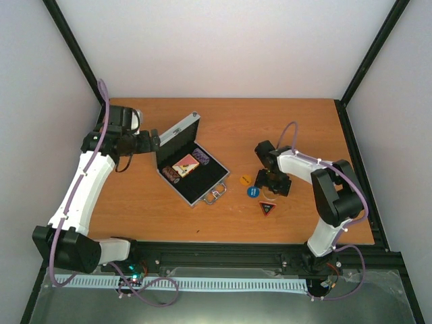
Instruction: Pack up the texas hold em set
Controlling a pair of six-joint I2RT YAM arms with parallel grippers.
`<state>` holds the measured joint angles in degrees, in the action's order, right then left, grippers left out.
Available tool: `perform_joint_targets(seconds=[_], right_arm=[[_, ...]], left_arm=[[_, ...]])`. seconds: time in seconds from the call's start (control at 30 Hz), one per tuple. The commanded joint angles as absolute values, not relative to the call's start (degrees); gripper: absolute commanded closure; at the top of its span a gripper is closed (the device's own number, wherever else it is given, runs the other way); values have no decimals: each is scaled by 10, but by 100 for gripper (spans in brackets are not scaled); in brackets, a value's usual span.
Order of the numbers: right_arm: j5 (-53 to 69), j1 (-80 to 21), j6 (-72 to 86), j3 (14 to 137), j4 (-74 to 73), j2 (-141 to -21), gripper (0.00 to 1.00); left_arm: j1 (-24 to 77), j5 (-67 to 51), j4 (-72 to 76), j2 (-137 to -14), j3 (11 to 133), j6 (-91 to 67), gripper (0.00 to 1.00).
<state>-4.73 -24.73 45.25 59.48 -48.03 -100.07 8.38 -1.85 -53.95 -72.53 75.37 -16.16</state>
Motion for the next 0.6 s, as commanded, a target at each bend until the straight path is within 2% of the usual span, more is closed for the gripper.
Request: perform_joint_targets(seconds=[0.0,0.23,0.4,0.57], right_arm=[[-34,-241,447,575,-458,-1023,18],[-12,-241,466,527,-432,-1017,19],[-8,-241,483,498,-409,-1010,30],[-17,-241,482,490,-400,-1012,69]], left_arm=[[85,-10,-540,-731,768,-159,0],[85,-10,-541,-738,764,-161,0],[85,-7,-541,-743,764,-158,0],[85,-9,-541,-750,768,-158,0]])
